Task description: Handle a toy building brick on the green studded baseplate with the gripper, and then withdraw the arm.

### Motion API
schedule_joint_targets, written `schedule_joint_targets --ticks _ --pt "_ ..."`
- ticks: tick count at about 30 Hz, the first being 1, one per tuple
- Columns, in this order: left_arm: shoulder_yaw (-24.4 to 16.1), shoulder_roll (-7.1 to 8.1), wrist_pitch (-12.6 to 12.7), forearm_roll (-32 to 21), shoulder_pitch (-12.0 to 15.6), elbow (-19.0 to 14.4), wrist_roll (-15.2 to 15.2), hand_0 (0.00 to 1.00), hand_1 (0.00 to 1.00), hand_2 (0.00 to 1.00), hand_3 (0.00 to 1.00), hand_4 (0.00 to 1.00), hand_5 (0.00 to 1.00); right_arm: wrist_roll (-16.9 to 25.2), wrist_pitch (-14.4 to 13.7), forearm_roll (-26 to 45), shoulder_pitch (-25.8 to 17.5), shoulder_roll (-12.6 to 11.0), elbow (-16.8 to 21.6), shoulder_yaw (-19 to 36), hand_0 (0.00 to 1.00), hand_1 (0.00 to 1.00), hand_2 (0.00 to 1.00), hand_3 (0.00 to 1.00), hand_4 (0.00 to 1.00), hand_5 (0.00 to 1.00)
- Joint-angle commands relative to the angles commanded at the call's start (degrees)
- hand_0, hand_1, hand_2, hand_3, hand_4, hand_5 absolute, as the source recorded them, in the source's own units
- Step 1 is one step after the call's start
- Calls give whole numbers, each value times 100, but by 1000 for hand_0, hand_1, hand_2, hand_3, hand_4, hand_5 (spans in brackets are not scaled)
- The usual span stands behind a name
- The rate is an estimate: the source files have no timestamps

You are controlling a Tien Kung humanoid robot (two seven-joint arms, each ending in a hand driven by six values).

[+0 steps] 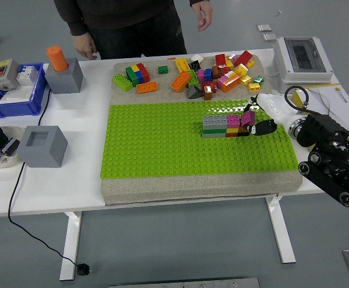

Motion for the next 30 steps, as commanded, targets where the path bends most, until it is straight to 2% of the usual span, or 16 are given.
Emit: schedule_joint_targets --ticks 16,21,30 --pt "-13 20 -3 0 -31 0 -12 789 804 755 438 998 884 38 -46 32 -7 17 160 173 784 766 796 489 671 178" --pt "-19 24 -3 5 -38 0 -12 788 804 755 436 998 882 92 -94 147 30 182 207 159 783 766 795 491 676 180" --pt "-35 34 -7 37 -46 0 -13 789 803 755 436 998 881 248 -208 412 52 510 -13 149 782 766 796 496 677 177"
